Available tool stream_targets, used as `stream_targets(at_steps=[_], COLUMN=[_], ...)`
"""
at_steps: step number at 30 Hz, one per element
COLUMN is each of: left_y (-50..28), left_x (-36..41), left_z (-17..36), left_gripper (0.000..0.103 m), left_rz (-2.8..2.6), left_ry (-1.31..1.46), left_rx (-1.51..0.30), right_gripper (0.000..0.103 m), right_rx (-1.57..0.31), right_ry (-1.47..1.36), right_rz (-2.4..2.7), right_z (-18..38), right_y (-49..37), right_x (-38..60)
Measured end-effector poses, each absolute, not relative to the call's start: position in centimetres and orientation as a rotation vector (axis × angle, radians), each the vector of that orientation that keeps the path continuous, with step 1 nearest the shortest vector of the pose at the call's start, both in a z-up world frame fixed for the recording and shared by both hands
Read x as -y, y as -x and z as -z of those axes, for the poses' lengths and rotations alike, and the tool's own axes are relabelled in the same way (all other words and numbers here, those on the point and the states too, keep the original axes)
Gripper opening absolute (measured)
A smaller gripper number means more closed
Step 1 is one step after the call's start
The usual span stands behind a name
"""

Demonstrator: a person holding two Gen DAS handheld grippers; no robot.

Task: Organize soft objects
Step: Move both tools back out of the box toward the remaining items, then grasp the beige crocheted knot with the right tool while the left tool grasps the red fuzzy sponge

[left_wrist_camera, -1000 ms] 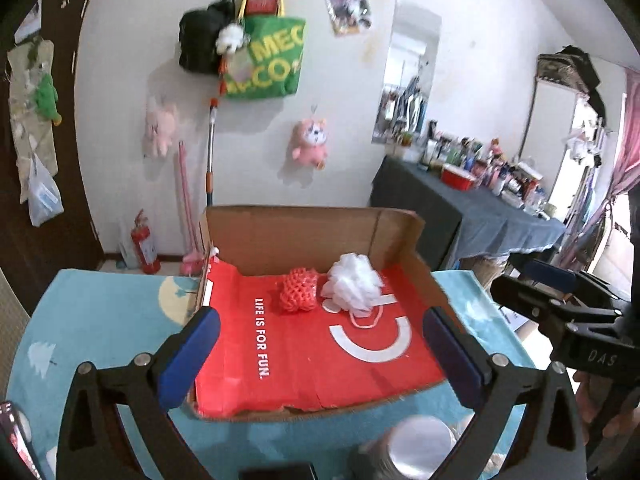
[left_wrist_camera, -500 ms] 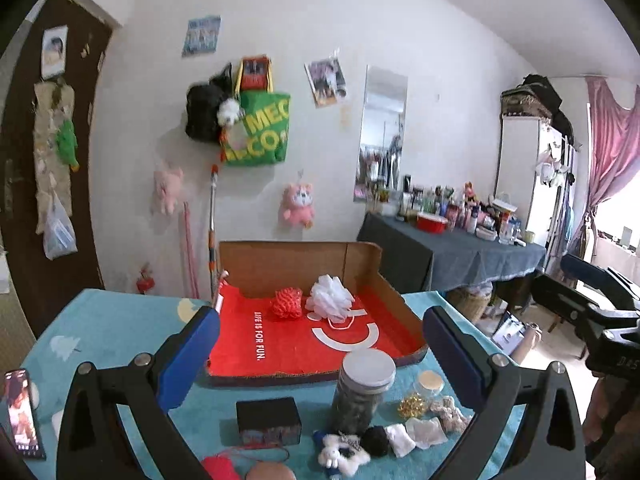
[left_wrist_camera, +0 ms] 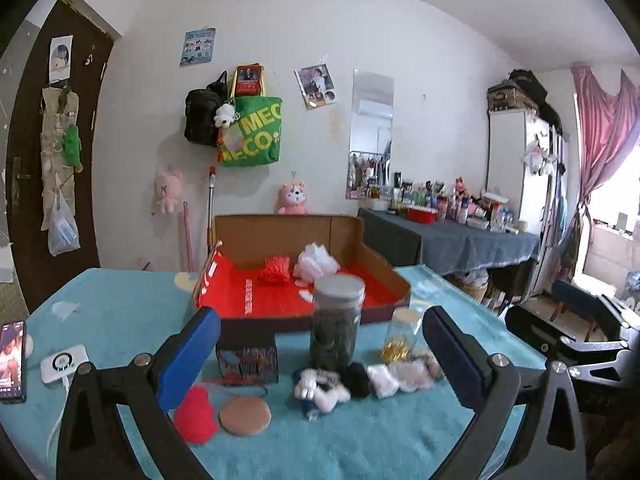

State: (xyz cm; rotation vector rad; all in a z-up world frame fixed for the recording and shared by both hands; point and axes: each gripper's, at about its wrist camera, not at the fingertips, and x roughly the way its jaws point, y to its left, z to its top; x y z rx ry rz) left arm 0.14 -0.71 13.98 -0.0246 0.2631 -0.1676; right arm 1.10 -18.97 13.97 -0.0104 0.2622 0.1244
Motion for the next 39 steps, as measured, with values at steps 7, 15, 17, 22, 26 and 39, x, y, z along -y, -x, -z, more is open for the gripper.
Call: stream_targets(at_steps=[7, 15, 17, 22, 26, 39], left_y=[-1.3, -2.3, -2.5, -3.2, -3.5, -4.7], left_x=[0.8, 0.9, 0.8, 0.6, 0.5, -0.8], left_z=[-9.6, -6.4, -5.9, -4.5, -3.8, -2.1], left_gripper=[0.103, 0.103, 0.103, 0.103, 0.103, 0.103], left_rz=[0.17, 0.144, 0.141, 0.134, 0.124, 0.09], left_ry=[0.045, 0.035, 0.032, 0.038, 0.037, 0.049], left_rx=[-0.372, -0.452, -0.469, -0.518, -0.54, -0.609], right_gripper=[0.103, 0.103, 0.103, 0.103, 0.103, 0.103], right_rx=[-0.35, -0.444, -0.463, -0.496, -0.519, -0.583], right_ry=[0.018, 0.014, 0.002, -0.009, -0.018, -0.056], right_rz=[-0.118, -0.119, -0.12, -0.119, -0.115, -0.102], right_z=[-9.8, -5.9, -5.2, -4.1, -3.3, -1.4], right_y=[-1.8, -3.2, -3.4, -4.0, -4.4, -5.1], right_x=[18.3, 17.6, 17.7, 17.9, 18.1, 19.0])
